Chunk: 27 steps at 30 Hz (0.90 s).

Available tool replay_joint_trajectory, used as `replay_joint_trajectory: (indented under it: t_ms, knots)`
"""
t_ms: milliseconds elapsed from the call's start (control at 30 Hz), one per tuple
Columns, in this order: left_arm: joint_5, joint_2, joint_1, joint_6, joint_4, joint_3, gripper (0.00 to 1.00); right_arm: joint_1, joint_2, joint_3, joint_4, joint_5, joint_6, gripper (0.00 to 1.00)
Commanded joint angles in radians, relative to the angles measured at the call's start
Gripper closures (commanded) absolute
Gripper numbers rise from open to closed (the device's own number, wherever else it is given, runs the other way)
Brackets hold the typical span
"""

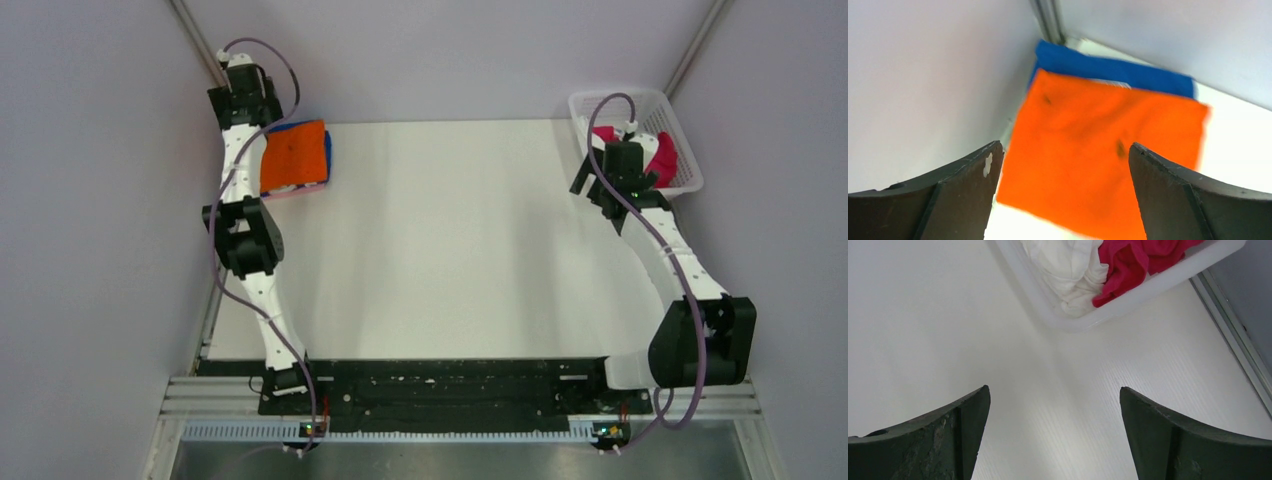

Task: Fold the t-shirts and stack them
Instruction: Put the neatly folded tshirt into the corner of the board with the left arm, then reset both arms

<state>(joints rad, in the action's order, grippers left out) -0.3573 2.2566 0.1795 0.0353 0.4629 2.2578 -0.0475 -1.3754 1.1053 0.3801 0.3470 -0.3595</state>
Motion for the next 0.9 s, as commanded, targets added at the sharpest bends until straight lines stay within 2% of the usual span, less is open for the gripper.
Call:
replay_joint_trajectory:
  t_ms: [0, 133, 200, 300, 500, 667, 867]
  knots:
    - [0.298, -0.371, -0.014, 0.190, -0.155, -0.392, 0.01, 0.009, 0.092, -0.110, -0.104, 0.013, -0.021, 0.01]
    - [0.592, -0.672, -0.025, 0.359, -0.408, -0.860, 0.01, 0.009, 0.175, -0.218, -0.197, -0.052, -0.036, 0.01]
    - [0.596, -0.790, -0.056, 0.422, -0.507, -1.069, 0.01, 0.008, 0.212, -0.273, -0.235, -0.067, -0.042, 0.01]
    - [0.537, -0.931, -0.161, 0.405, -0.582, -1.314, 0.01, 0.009, 0.267, -0.352, -0.287, -0.075, -0.038, 0.01]
    - [0.323, -1.106, -0.402, 0.338, -0.468, -1.511, 0.01, 0.009, 0.347, -0.515, -0.422, -0.102, -0.033, 0.01]
    - [0.309, -1.230, -0.411, 0.377, -0.502, -1.626, 0.01, 0.008, 0.357, -0.592, -0.456, -0.115, -0.037, 0.01]
    - [0.240, -1.255, -0.411, 0.380, -0.499, -1.654, 0.01, 0.008, 0.352, -0.630, -0.527, -0.128, -0.022, 0.01]
